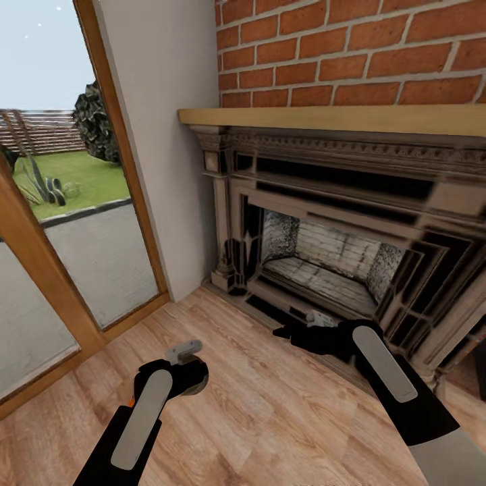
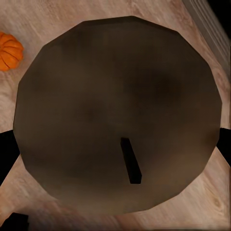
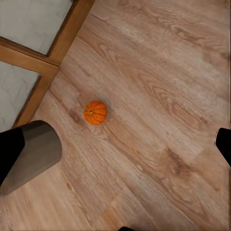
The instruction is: Place each of the two pumpkins and all three candles from the living room inside a cabinet in the living room (use any cabinet), then make sure every cabinet is closed, and position the cauldron so it is next to a table in the living room.
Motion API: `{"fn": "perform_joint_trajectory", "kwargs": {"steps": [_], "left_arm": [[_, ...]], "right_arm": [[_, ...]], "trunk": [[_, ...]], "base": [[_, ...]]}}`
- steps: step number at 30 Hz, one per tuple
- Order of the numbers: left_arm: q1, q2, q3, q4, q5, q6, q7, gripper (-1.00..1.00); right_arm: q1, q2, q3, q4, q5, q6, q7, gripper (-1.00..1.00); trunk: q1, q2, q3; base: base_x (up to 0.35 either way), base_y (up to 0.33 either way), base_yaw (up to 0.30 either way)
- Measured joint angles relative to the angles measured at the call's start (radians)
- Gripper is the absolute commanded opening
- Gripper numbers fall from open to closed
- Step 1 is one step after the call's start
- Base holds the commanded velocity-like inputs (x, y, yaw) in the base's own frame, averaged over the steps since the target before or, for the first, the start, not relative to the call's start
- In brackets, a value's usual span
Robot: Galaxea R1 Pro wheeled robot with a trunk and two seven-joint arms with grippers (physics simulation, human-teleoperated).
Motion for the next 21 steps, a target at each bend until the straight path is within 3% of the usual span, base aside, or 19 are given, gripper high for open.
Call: {"fn": "perform_joint_trajectory", "kwargs": {"steps": [10, 21], "left_arm": [[0.0, 0.0, 0.0, 0.001, -0.001, 0.0, 0.0, -1.0], [0.0, 0.0, 0.002, 0.0, 0.0, 0.001, 0.0, -1.0]], "right_arm": [[0.0, -0.001, 0.0, 0.003, 0.0, 0.0, 0.032, 1.0], [0.0, -0.002, 0.0, 0.003, 0.0, 0.0, 0.034, 1.0]], "trunk": [[-0.038, 0.07, 0.037], [-0.038, 0.07, 0.045]], "base": [[0.0, 0.0, -0.283], [0.0, 0.0, -0.281]]}}
